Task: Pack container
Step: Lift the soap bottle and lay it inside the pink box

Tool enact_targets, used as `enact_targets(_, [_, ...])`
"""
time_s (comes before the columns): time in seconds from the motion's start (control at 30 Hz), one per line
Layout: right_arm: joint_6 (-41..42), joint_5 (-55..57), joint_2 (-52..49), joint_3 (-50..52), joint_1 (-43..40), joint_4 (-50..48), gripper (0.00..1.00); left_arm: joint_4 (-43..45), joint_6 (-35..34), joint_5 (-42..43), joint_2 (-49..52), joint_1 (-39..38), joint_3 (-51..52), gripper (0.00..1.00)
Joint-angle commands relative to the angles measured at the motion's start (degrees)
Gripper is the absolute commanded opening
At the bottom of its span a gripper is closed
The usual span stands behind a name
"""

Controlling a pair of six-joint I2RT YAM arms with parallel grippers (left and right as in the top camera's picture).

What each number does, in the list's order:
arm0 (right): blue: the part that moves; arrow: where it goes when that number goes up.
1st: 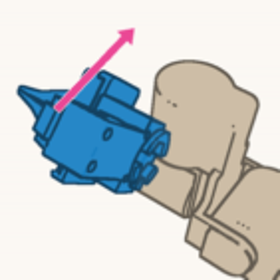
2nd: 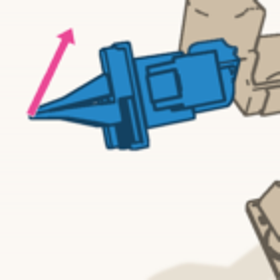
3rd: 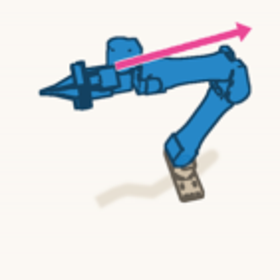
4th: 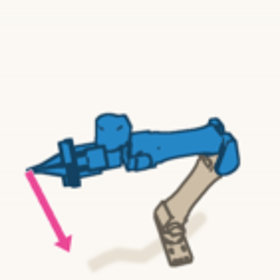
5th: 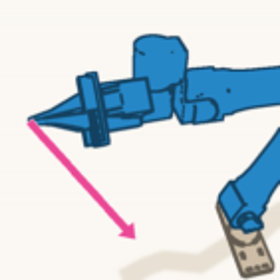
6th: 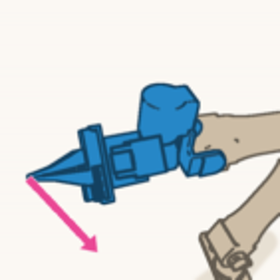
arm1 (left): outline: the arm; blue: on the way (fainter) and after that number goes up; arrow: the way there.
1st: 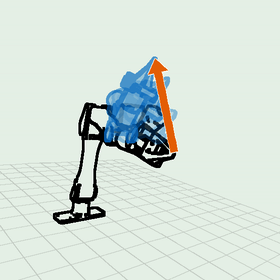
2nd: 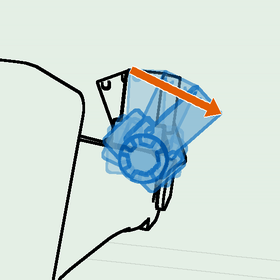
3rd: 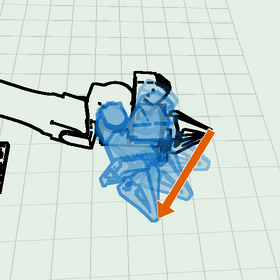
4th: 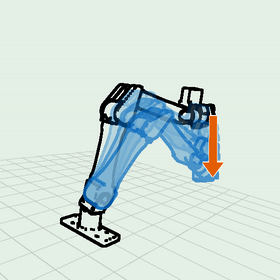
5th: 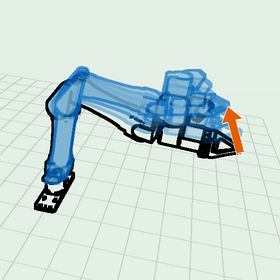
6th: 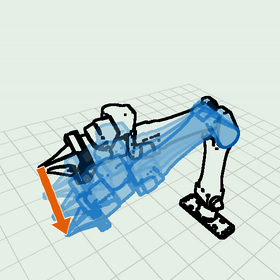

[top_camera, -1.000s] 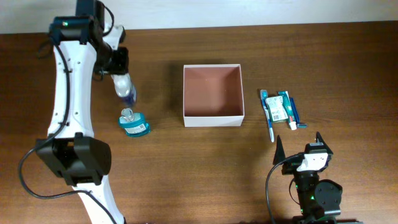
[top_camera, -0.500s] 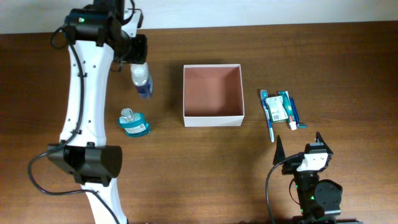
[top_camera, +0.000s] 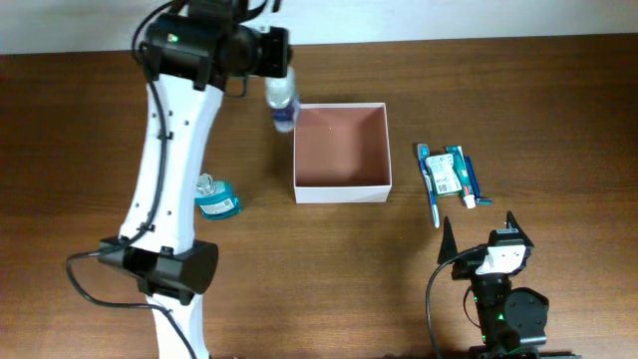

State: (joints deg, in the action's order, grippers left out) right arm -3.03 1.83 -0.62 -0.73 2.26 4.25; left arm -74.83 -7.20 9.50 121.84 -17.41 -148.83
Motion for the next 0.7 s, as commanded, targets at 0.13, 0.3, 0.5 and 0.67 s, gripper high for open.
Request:
enact_targets(0.13, [0.5, -0.1, 0.4, 0.4, -0.4, 0.2, 0.99, 1.9, -0.7, -0.5, 1.4, -4.0, -1.9, 0.32])
enact_targets(0.3, [0.5, -0.1, 0.4, 0.4, -0.4, 0.2, 0.99, 1.7, -0.7, -0.5, 3.3, -5.4, -2.0, 0.31])
enact_targets(0.5, [0.5, -0.1, 0.4, 0.4, -0.4, 0.2, 0.98, 1.6, -0.7, -0.6, 3.7, -5.4, -2.0, 0.31])
enact_targets(0.67, [0.5, -0.1, 0.4, 0.4, -0.4, 0.2, 0.99, 0.1, 1.5, -9.5, 3.5, -5.2, -2.0, 0.33])
